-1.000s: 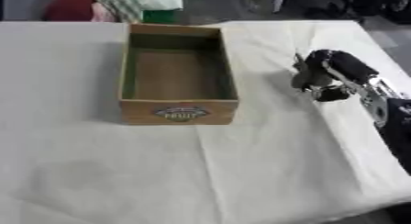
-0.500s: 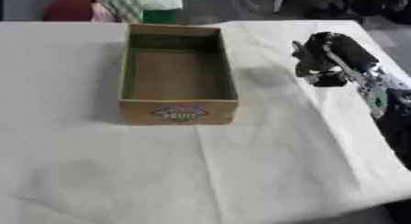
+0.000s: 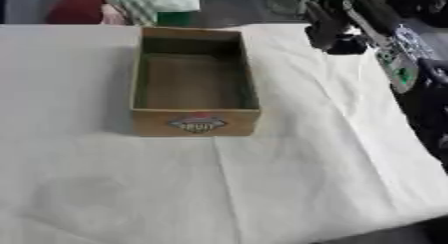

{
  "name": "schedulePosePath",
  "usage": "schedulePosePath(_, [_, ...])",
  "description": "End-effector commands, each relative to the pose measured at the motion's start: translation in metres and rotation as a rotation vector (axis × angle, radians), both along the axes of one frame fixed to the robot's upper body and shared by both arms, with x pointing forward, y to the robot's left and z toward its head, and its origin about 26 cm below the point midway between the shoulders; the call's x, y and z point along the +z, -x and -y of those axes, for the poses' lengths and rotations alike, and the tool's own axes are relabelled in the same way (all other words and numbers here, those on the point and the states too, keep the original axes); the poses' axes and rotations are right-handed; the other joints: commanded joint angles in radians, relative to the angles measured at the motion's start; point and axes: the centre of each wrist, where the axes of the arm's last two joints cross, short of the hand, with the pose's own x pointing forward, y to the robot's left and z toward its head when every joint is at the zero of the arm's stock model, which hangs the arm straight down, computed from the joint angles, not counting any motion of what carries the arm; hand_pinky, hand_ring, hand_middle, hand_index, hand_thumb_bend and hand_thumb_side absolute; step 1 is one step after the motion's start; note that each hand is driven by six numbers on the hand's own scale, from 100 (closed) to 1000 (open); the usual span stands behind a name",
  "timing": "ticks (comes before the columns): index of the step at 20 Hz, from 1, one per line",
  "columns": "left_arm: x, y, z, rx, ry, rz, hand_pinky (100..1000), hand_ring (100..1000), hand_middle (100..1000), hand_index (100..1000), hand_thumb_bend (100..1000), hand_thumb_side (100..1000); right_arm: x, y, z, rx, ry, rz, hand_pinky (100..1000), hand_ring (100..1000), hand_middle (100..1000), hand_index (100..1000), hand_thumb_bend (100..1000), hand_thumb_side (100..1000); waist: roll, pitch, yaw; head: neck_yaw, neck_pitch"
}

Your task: Pick up objects on the table and place them in the box.

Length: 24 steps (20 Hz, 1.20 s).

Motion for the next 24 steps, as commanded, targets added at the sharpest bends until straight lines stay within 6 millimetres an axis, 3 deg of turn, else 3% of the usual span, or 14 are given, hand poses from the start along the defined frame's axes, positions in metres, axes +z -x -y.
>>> schedulePosePath(1, [0.007, 0.001, 0.0, -0.007, -0.01, 0.023, 692, 635, 617, 650, 100, 886, 0.028, -0.005, -0.017, 0.062, 0.03, 0.047, 587, 566, 262, 340, 241, 171, 0.002, -0.023, 0.002, -0.007, -0.004])
schedulePosePath(7, [0.007, 0.001, 0.001, -0.017, -0.012, 0.021, 692, 635, 616, 650, 100, 884, 0.032, -0.028, -0.063, 0.161, 0.072, 0.011, 588, 569, 274, 355, 185, 191, 0.001, -0.028, 0.014, -0.017, -0.004])
schedulePosePath(14, [0.007, 0.0, 0.004, -0.033, -0.007, 0.019, 691, 635, 616, 650, 100, 885, 0.006, -0.05, -0.104, 0.221, 0.118, -0.096, 589, 573, 292, 379, 100, 205, 0.009, -0.03, 0.031, -0.032, -0.005])
schedulePosePath(20, [0.006, 0.0, 0.006, -0.04, -0.005, 0.017, 692, 636, 616, 650, 100, 887, -0.021, -0.058, -0.125, 0.238, 0.182, -0.185, 597, 586, 330, 425, 100, 235, 0.015, -0.028, 0.037, -0.043, -0.001])
schedulePosePath(24, [0.005, 0.0, 0.006, -0.041, -0.005, 0.015, 692, 636, 616, 650, 100, 889, -0.036, -0.059, -0.132, 0.241, 0.258, -0.242, 628, 632, 427, 548, 100, 275, 0.016, -0.027, 0.037, -0.045, -0.001])
